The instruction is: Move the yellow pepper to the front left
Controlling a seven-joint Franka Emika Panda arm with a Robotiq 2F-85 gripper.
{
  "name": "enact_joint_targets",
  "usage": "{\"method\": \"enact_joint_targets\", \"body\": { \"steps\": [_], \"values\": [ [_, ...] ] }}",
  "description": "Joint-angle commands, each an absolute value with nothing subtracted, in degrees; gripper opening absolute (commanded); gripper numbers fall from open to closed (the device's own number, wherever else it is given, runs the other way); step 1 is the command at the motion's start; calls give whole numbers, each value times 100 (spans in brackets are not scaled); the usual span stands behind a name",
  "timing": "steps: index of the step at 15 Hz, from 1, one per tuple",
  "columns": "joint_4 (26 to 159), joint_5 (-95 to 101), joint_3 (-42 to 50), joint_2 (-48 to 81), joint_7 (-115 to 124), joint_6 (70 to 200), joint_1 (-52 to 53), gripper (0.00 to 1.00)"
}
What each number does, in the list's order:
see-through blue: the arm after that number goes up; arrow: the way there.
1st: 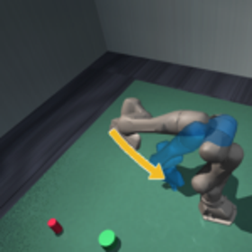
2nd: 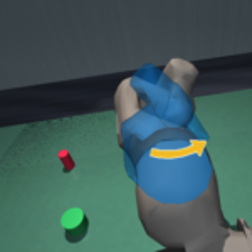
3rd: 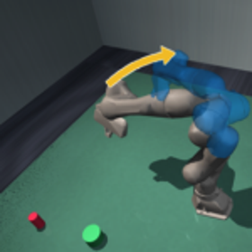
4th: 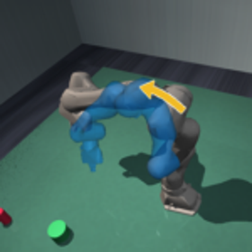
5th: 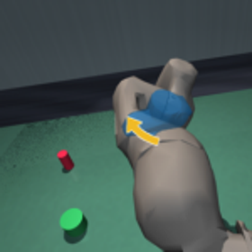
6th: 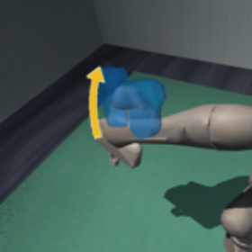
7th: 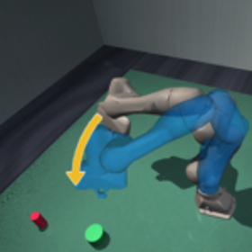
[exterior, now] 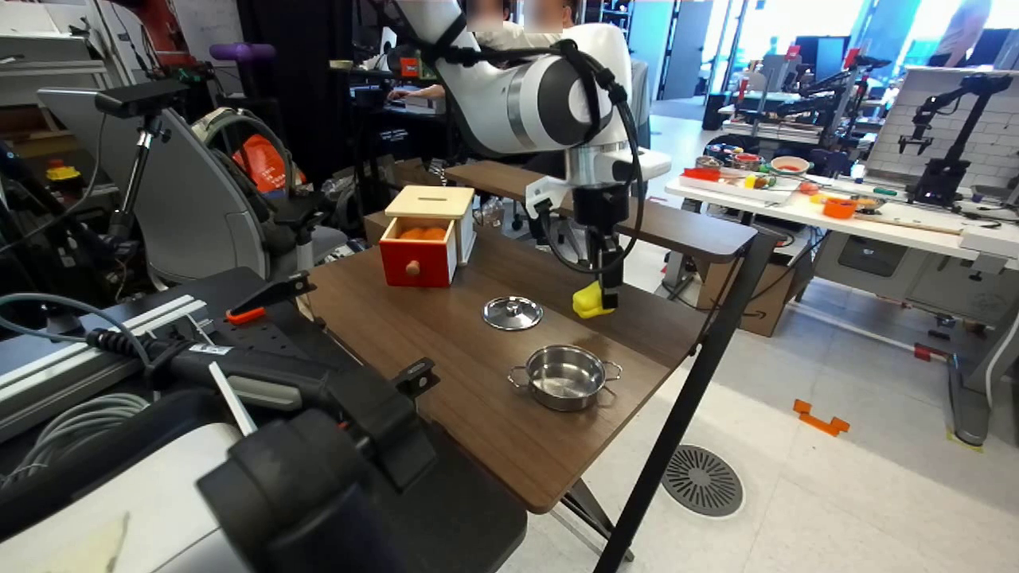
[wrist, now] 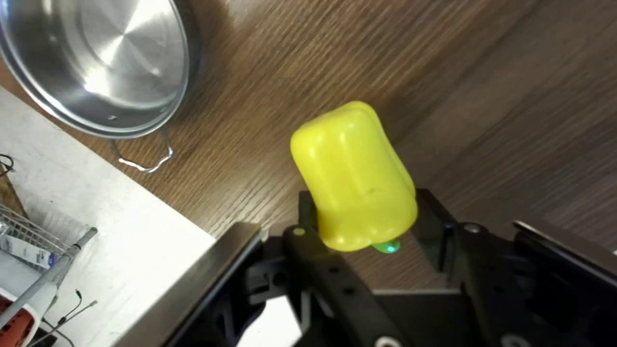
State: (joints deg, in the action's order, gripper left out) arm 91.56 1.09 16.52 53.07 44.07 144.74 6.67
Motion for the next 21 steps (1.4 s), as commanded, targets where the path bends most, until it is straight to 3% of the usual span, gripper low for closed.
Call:
{"method": "enact_joint_targets", "body": {
  "steps": [1, 12, 21],
  "values": [
    [10111, 77, 1905, 4385, 5039, 14493, 890, 27],
    [12971, 245, 1507, 2318, 6476, 14879, 1140, 27],
    [13855, -424, 438, 2569, 6499, 16190, 1101, 27]
  ]
}}
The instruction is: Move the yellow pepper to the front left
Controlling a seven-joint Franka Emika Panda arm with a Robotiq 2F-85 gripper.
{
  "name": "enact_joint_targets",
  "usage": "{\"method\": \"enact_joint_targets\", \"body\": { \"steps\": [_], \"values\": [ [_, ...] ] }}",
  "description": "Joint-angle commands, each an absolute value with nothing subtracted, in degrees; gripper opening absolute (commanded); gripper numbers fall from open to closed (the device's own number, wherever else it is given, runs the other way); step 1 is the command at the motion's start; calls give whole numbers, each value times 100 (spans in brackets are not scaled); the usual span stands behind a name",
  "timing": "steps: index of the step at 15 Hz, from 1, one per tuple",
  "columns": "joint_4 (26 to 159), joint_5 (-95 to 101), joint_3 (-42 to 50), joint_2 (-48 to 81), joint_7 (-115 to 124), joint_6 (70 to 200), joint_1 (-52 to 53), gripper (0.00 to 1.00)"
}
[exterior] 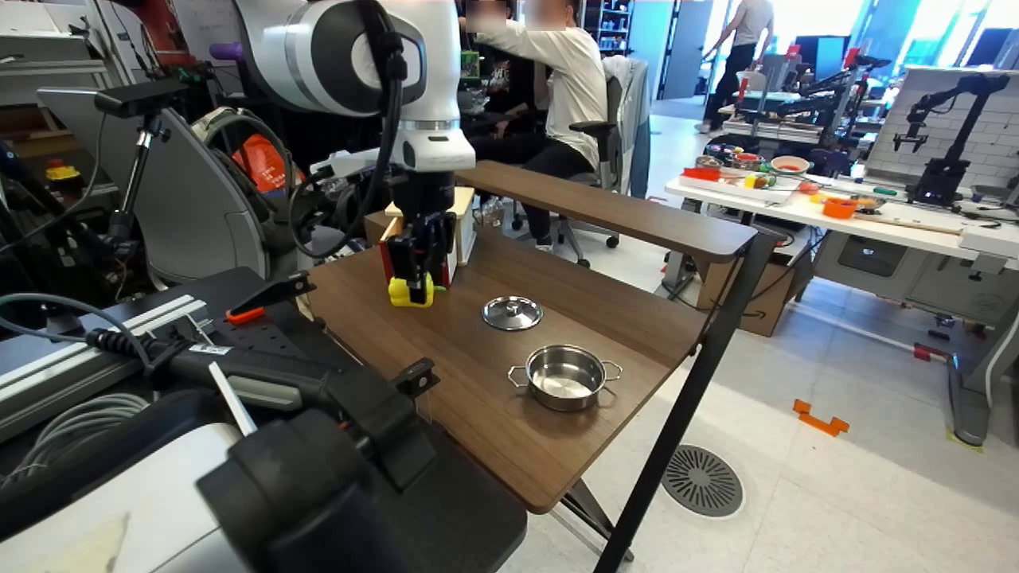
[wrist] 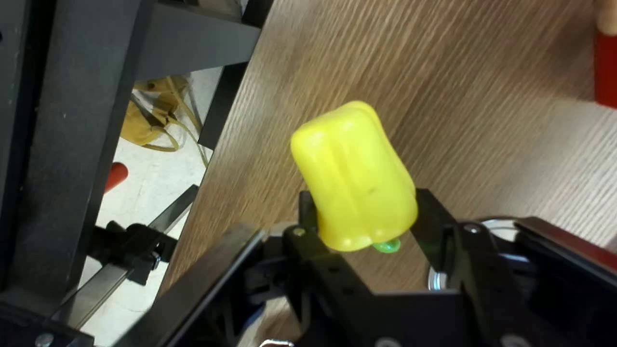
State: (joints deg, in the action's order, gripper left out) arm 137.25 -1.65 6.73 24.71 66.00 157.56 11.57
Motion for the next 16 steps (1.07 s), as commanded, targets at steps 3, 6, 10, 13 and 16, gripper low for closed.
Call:
{"method": "enact_joint_targets", "body": {
  "steps": [3, 6, 10, 13, 16],
  "values": [
    [13811, -677, 248, 2734, 6338, 16384, 1014, 27],
    [13750, -747, 271, 2912, 6249, 16602, 1010, 27],
    [13482, -868, 234, 3229, 6095, 16747, 899, 27],
    [13245, -1021, 107, 3522, 5886, 16803, 751, 27],
    [13032, -1130, 102, 3769, 5723, 16806, 713, 27]
  ]
}}
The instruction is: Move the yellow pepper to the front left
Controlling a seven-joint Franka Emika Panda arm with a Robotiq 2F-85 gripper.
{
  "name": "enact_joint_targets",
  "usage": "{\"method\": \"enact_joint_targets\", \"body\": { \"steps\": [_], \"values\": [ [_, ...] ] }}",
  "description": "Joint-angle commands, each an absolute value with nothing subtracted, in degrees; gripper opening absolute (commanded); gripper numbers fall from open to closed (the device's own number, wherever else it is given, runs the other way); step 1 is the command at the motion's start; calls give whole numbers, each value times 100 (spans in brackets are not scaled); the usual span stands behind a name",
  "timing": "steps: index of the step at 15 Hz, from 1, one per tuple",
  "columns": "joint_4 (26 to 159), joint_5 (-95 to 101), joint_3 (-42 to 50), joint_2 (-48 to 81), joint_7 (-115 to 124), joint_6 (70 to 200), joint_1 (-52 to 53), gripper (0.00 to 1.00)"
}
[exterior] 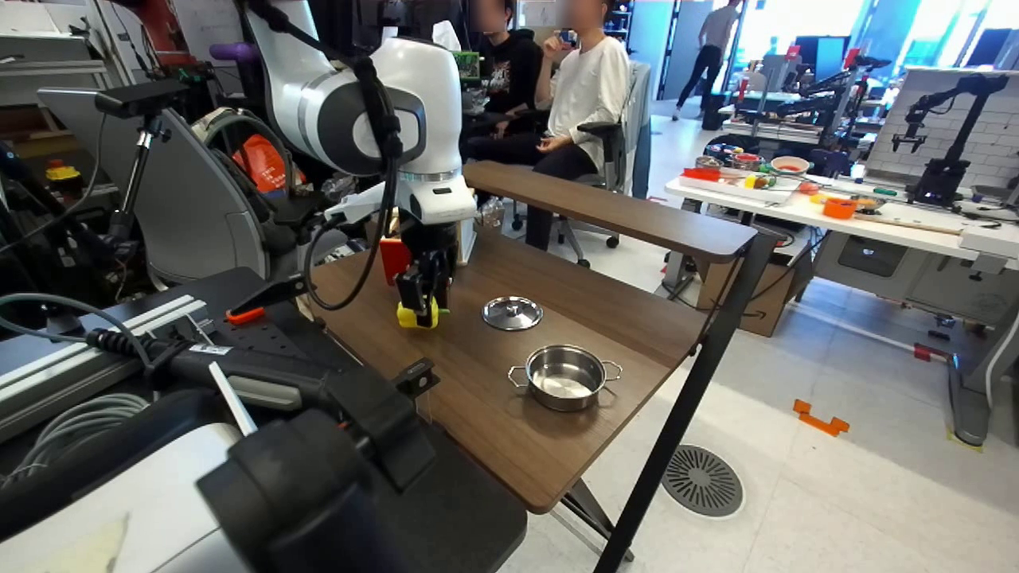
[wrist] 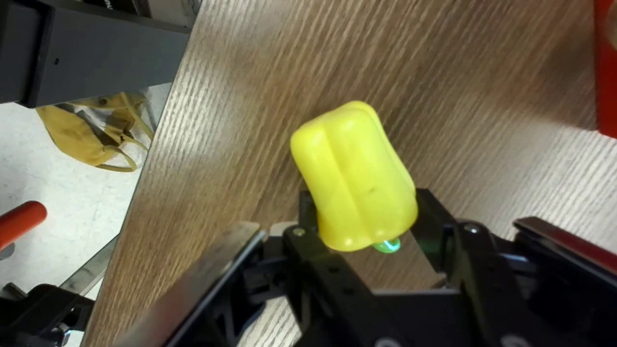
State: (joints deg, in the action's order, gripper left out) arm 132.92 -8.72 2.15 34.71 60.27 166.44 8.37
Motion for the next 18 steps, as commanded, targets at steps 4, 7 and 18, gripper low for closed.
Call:
{"method": "enact_joint_targets", "body": {
  "steps": [4, 7, 18],
  "values": [
    [12795, -1119, 243, 3934, 5652, 16749, 778, 66],
    [12779, -1137, 236, 3852, 5543, 16701, 707, 91],
    [13507, -1320, 175, 1960, 4741, 16324, 293, 100]
  ]
}}
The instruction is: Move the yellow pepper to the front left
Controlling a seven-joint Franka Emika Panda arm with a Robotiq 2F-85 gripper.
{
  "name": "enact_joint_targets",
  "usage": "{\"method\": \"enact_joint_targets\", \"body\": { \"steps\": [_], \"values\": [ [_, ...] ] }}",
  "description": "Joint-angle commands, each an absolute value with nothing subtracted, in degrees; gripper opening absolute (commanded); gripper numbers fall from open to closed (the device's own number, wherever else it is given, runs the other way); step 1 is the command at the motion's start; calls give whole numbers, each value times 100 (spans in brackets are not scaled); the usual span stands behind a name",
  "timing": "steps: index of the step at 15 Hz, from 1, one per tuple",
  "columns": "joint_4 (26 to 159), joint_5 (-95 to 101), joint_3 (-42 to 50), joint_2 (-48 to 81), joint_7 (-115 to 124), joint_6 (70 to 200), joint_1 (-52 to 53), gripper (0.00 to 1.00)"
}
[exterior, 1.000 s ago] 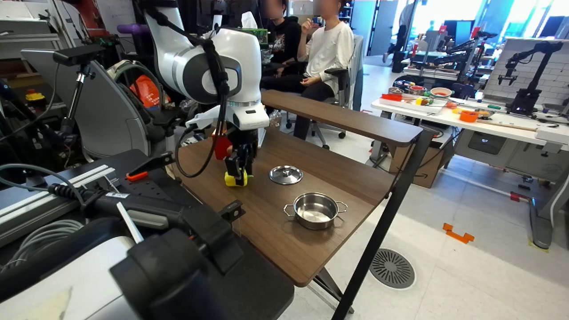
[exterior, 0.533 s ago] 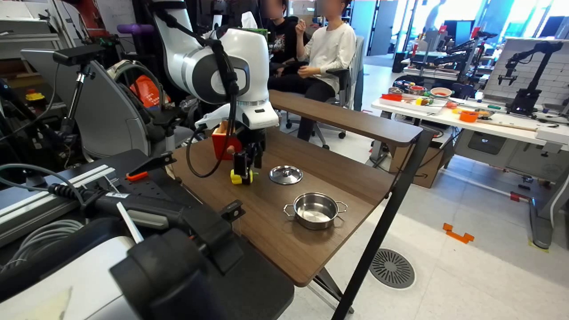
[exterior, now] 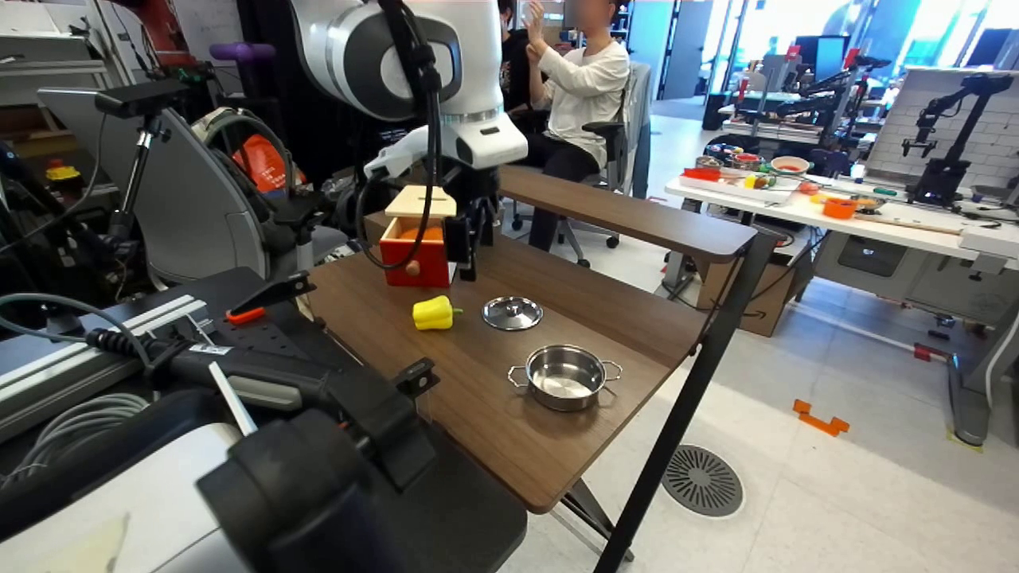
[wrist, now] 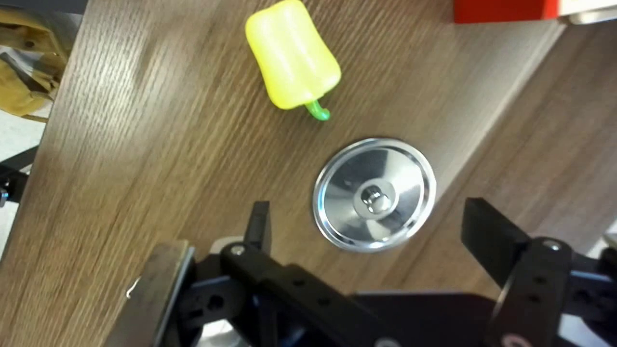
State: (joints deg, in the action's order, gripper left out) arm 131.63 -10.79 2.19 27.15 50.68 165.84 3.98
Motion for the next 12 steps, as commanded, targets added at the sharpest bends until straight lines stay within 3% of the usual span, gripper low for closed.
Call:
{"method": "enact_joint_targets", "body": {
  "steps": [1, 2, 12],
  "values": [
    [13525, -1175, 321, 1848, 4732, 16185, 369, 100],
    [13287, -1198, 333, 2277, 4874, 16417, 460, 100],
    [13310, -1188, 360, 2281, 4867, 16367, 481, 100]
  ]
}}
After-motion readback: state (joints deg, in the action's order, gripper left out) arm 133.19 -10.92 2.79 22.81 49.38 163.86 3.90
